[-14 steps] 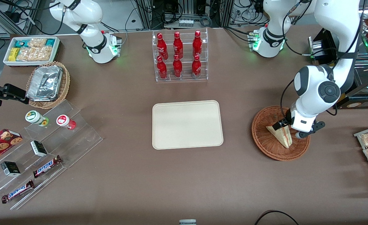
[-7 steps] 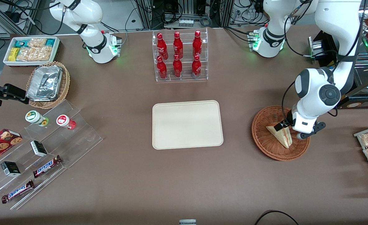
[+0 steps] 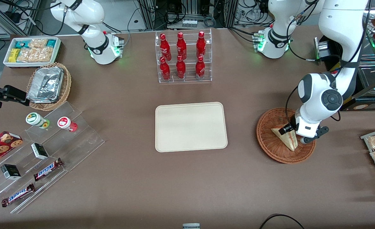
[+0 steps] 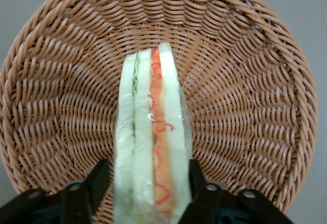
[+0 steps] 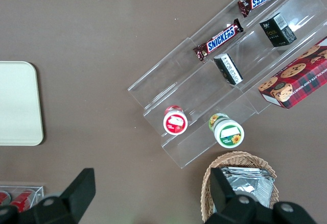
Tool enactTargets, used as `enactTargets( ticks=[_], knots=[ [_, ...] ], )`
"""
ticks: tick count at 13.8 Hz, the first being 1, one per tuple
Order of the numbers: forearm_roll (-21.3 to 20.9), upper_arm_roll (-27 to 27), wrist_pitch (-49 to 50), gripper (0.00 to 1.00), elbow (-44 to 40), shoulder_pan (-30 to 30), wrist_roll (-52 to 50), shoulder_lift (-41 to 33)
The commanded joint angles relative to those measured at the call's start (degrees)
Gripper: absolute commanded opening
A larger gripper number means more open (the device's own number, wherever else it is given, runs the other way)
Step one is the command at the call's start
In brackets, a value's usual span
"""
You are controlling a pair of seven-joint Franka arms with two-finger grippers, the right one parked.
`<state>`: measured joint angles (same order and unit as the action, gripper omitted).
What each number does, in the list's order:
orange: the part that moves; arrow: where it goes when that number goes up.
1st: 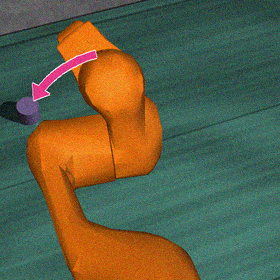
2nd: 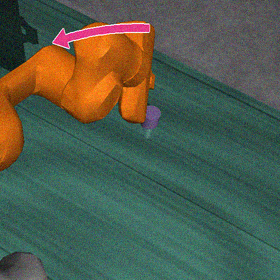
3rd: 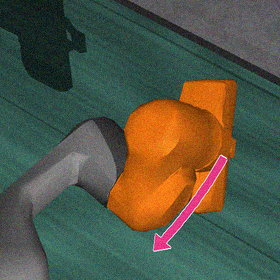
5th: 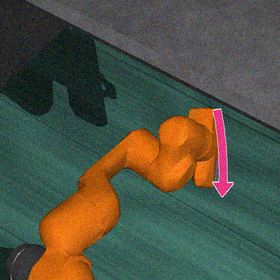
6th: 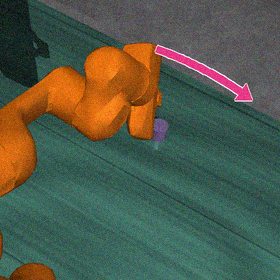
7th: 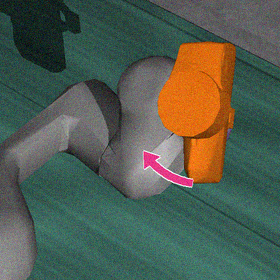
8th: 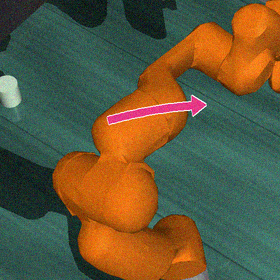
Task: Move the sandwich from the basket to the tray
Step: 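Lift the sandwich up out of the basket with the left gripper, then carry the sandwich over the cream tray with the left gripper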
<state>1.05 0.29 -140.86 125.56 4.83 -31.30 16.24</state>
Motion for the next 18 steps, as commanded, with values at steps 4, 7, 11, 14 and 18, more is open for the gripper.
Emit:
enactTargets(
  ticks=[4, 7, 11, 14, 18],
  knots=[
    [-0.61, -0.21, 4.87, 0.0, -2.33, 0.09, -1.22, -3.05],
    [-0.61, -0.64, 16.09, 0.0, -7.93, 0.62, -1.13, -6.39],
    [-0.44, -0.91, 33.08, 0.0, -23.22, 6.93, -1.57, -5.0],
    [0.26, -1.0, 35.04, 0.0, -27.81, 12.99, -2.79, -4.38],
    [-0.09, -1.0, 34.78, 0.0, -32.2, 22.39, -9.55, 0.7]
  ],
)
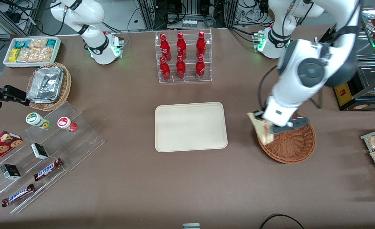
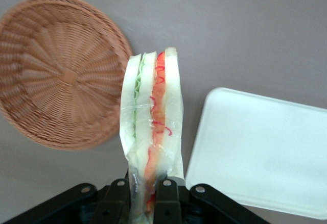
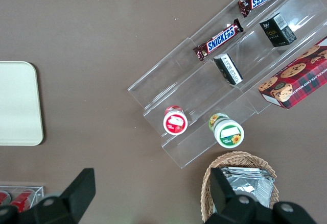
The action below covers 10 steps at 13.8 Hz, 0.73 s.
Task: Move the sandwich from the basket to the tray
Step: 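Carry the sandwich over the cream tray with the left gripper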
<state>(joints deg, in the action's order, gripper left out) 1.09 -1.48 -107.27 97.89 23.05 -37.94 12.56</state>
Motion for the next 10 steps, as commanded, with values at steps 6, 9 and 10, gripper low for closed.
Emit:
enactTargets(
  ticks=[6, 9, 10],
  knots=[
    [0.23, 0.77, -0.47, 0.0, -16.22, 15.43, -8.46, 18.62],
    [-0.12, 0.77, -6.09, 0.0, -16.94, 19.3, -10.39, 22.59],
    [-0.12, 0.77, -7.24, 0.0, -16.76, 20.36, -10.4, 23.47]
  ],
)
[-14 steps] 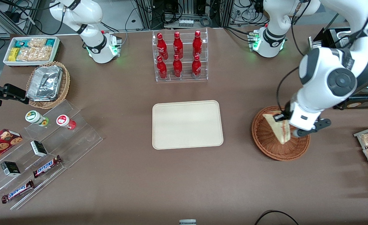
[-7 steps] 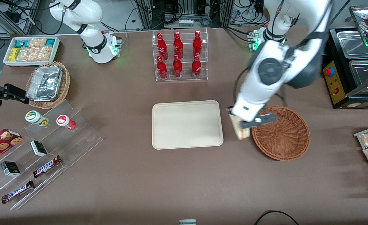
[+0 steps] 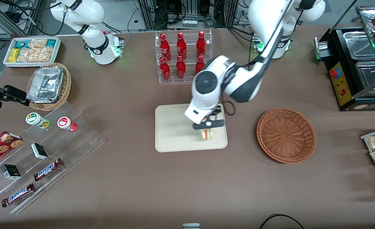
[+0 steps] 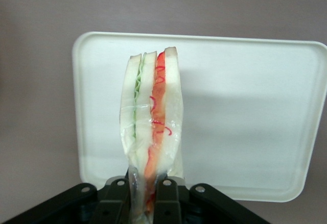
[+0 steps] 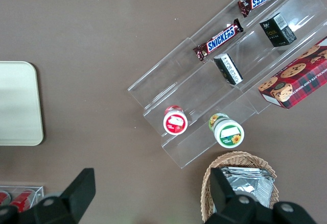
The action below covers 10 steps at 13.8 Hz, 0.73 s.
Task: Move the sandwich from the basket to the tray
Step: 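Carry the sandwich over the cream tray with the left gripper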
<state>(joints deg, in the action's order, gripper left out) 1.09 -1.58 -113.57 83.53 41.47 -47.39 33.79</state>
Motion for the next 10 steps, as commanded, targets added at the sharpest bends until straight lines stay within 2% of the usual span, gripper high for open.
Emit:
enactTargets(
  ticks=[1, 4, 10],
  knots=[
    [-0.21, 0.87, -1.73, 0.0, -2.41, 3.08, -0.95, 3.38],
    [-0.48, 0.87, -5.86, 0.0, -2.06, 4.67, -0.87, 6.28],
    [-0.74, 0.96, -5.7, 0.0, -0.83, 6.25, -0.43, 8.22]
  ],
)
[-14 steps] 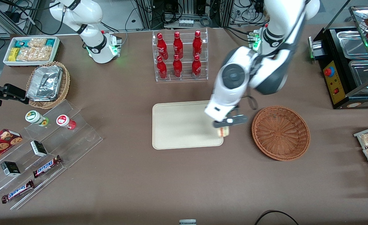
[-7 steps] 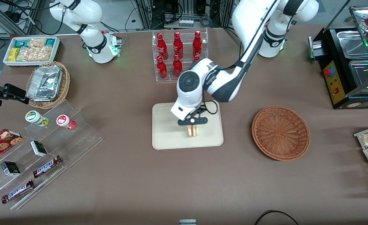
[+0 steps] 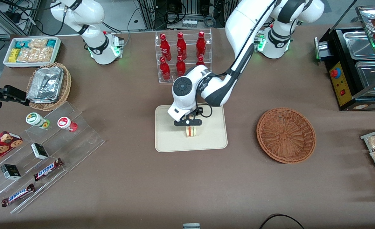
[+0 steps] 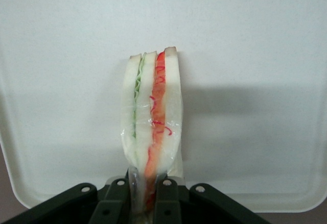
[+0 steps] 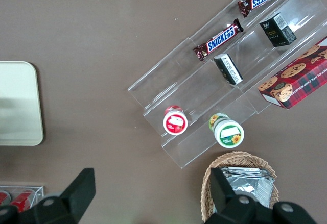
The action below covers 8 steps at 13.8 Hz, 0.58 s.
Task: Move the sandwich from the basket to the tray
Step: 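Lower the sandwich onto the tray and open the left gripper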
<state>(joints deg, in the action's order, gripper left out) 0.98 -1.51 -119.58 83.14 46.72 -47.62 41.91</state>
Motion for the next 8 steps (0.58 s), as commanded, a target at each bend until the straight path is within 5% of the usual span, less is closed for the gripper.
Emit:
enactTargets(
  ticks=[1, 2, 4, 5, 8],
  knots=[
    [-0.71, 0.9, 0.49, 0.0, -0.35, 1.0, -0.02, 0.19],
    [-0.62, 0.9, 0.49, 0.06, -0.44, 1.09, -0.02, 0.36],
    [-0.71, 0.9, 0.66, 0.9, -0.44, 1.09, -0.02, 0.45],
    [-0.62, 0.99, 1.01, 1.0, -0.52, 1.01, -0.02, 0.1],
    [-0.45, 1.25, 4.69, 1.0, -1.23, 0.39, -0.46, -2.43]
  ],
)
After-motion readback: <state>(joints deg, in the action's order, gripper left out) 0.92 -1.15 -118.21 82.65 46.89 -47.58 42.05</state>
